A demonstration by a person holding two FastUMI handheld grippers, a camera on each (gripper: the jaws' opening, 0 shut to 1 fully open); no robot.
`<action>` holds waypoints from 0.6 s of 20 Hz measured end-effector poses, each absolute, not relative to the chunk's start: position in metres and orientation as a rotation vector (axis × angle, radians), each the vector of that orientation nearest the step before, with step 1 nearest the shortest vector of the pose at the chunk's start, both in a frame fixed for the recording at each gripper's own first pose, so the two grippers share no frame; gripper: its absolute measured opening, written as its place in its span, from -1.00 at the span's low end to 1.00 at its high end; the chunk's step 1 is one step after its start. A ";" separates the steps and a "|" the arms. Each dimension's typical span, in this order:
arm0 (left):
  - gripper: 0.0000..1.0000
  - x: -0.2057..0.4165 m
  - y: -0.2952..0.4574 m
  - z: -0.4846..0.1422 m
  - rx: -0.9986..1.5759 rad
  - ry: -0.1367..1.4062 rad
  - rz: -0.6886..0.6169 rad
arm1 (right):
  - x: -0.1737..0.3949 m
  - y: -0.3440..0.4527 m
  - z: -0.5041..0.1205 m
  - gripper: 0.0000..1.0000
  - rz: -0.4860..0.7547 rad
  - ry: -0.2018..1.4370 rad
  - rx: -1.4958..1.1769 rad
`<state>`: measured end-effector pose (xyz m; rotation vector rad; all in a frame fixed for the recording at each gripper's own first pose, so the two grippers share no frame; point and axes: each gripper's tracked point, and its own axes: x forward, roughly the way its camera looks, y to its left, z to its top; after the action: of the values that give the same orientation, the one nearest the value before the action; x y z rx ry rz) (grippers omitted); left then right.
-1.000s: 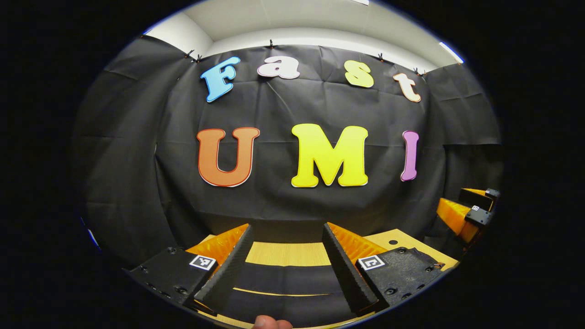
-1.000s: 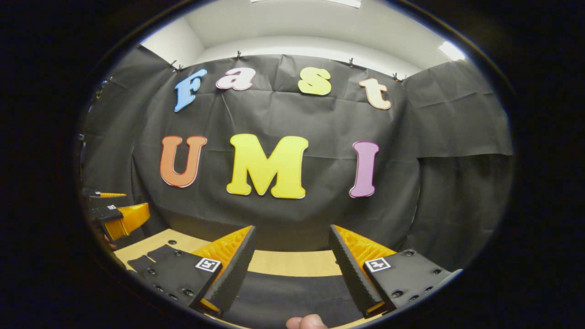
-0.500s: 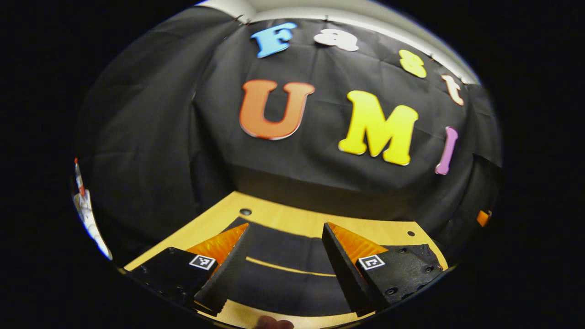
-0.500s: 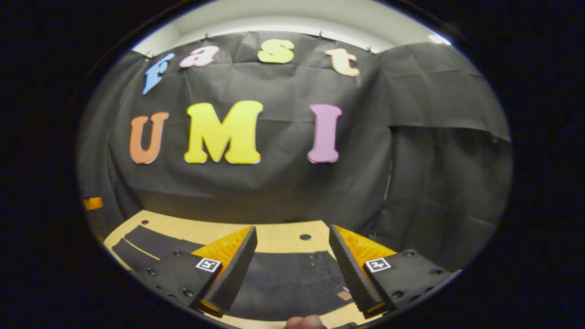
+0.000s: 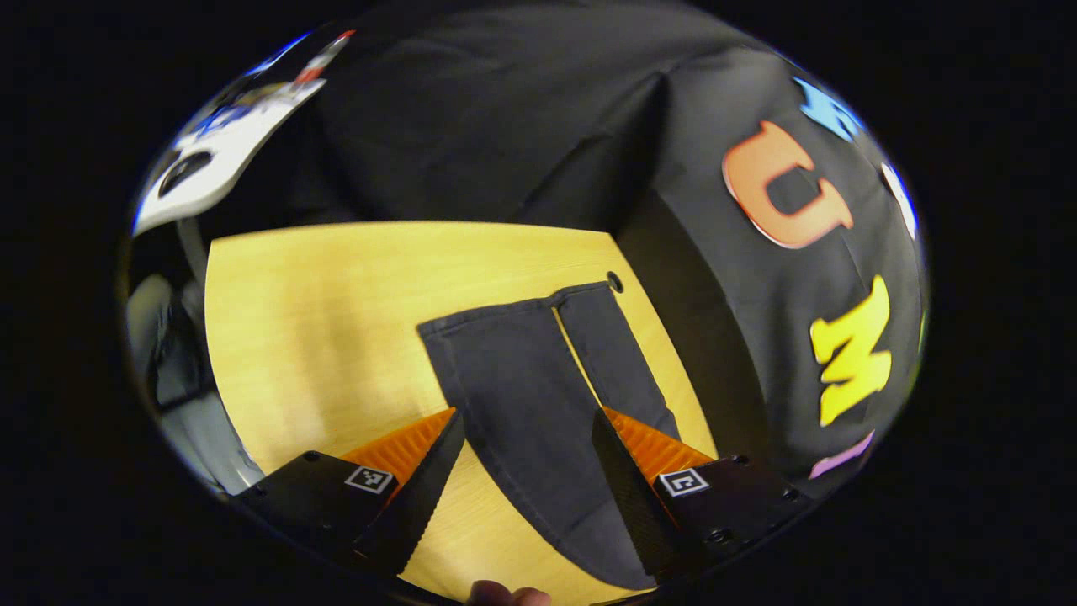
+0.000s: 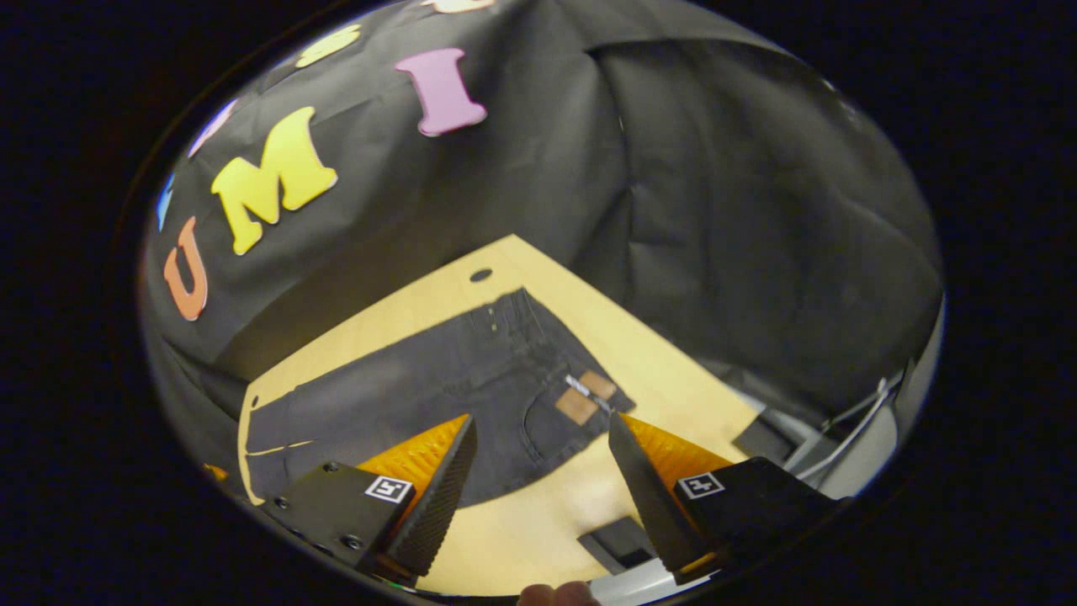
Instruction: Grasp the waist and the cuffs of the jeans and fold them to make the two legs overlap; first hold the waist and fold one-third of the jeans toward the cuffs, then hold the cuffs and fold the remaining one-third in the same direction to finish folding.
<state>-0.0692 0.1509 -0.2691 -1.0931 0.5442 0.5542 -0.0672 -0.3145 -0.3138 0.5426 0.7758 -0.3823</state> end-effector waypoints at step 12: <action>0.97 -0.052 0.189 -0.312 -1.290 0.547 0.675 | -0.061 -0.330 -0.382 0.84 -0.523 0.909 0.793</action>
<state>-0.0518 0.1892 -0.3118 -1.2897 0.5474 0.6745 -0.0612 -0.3299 -0.3820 0.7931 0.9086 -0.5228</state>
